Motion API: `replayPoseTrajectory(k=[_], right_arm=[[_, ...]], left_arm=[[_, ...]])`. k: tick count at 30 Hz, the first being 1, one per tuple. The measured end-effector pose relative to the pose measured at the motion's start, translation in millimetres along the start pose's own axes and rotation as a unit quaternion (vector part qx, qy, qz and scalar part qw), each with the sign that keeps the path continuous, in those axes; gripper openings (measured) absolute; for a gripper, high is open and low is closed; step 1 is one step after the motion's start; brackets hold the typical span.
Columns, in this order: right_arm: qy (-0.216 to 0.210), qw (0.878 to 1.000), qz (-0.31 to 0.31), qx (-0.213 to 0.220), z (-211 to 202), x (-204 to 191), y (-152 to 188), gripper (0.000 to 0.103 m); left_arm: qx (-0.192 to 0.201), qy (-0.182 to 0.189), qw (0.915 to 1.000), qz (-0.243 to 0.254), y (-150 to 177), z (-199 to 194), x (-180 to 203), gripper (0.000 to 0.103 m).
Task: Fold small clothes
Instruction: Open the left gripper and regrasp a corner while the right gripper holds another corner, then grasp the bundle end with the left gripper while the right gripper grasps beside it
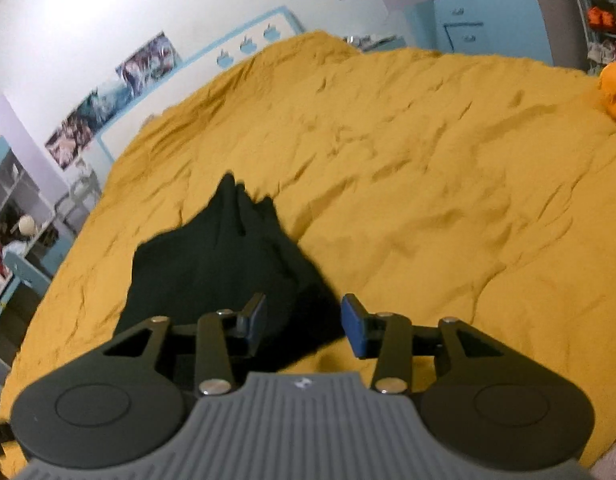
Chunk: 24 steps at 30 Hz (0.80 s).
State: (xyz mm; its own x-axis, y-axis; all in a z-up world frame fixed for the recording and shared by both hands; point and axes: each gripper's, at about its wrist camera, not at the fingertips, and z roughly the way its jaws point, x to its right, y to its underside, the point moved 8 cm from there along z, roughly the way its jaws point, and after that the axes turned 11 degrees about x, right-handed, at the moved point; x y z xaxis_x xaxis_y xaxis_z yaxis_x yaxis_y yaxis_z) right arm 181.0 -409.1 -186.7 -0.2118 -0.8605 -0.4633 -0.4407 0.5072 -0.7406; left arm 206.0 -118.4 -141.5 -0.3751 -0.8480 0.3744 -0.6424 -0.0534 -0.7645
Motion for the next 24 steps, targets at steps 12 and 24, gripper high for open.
replayPoseTrajectory(k=[12,24], right_arm=[[0.006,1.000,-0.001,-0.020,30.2,-16.2,9.0,0.030],[-0.004,0.998,0.019,-0.054,33.0,4.9,24.8,0.005]], left_arm=[[-0.009,-0.053,0.9898,0.132,23.3,10.4,14.5,0.005],[-0.027,-0.023,0.9992,0.020,32.4,-4.2,-15.1,0.002]])
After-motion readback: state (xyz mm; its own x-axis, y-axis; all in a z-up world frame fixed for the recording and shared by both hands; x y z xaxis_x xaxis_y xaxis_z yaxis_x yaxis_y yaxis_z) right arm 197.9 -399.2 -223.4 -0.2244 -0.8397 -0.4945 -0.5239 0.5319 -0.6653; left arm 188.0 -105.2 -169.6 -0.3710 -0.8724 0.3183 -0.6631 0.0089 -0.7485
